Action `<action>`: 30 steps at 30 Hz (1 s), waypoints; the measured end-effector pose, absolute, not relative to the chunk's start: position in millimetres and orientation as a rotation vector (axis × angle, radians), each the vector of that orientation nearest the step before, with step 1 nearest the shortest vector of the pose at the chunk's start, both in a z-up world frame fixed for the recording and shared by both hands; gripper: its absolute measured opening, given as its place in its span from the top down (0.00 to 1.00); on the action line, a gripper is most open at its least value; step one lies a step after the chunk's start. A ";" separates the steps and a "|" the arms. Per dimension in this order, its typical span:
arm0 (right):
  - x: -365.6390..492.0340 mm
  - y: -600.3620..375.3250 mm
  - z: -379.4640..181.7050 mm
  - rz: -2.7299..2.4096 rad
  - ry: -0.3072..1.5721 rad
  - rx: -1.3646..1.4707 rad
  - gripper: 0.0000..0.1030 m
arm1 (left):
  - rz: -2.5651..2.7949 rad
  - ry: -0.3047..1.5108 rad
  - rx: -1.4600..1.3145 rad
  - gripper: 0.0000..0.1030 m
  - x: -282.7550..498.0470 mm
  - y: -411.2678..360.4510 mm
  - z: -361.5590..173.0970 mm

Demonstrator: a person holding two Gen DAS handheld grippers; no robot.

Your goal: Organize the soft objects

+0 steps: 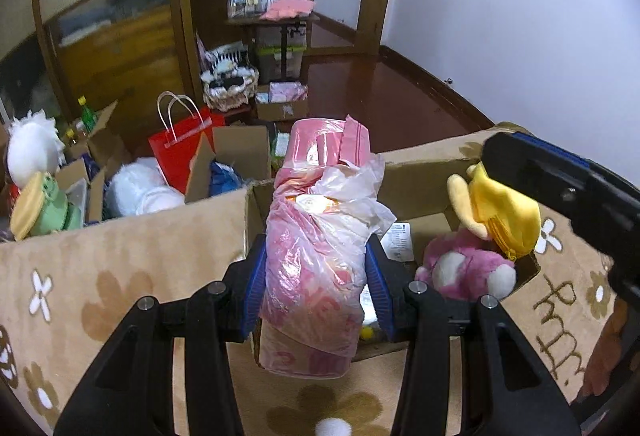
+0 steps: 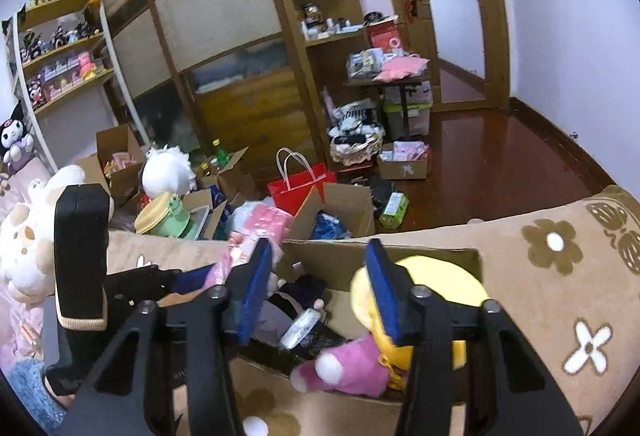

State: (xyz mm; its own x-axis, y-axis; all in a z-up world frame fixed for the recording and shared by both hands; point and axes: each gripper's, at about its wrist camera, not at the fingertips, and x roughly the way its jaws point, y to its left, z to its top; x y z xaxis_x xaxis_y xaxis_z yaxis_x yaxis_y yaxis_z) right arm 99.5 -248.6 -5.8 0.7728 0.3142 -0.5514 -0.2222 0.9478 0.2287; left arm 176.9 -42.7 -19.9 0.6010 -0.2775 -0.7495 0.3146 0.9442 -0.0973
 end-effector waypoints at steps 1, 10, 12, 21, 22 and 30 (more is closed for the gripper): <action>102.4 -246.1 -8.1 0.286 0.631 0.145 0.55 | -0.344 0.871 0.045 0.56 178.2 -42.8 -22.5; 99.5 -244.3 -13.1 0.285 0.630 0.171 0.55 | -0.346 0.917 0.002 0.48 180.0 -38.3 -31.0; 97.6 -246.6 -12.6 0.281 0.630 0.176 0.55 | -0.335 0.894 0.013 0.43 176.2 -38.0 -26.6; 77.1 -263.0 -12.6 0.251 0.639 0.211 0.53 | -0.276 0.854 0.035 0.25 156.4 -26.1 -10.0; 74.1 -264.8 -12.8 0.246 0.645 0.213 0.52 | -0.269 0.840 0.039 0.20 152.8 -24.3 -6.7; 46.0 -283.5 -1.3 0.215 0.636 0.228 0.32 | -0.235 0.749 0.117 0.10 122.6 -30.7 21.8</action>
State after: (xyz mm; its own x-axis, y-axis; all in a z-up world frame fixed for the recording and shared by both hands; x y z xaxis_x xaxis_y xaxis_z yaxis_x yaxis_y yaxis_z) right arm 46.0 -283.5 -1.3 0.7839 0.2668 -0.5606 -0.1277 0.9530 0.2748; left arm 122.6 -30.7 21.8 0.7075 -0.1694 -0.6861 0.2523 0.9674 0.0213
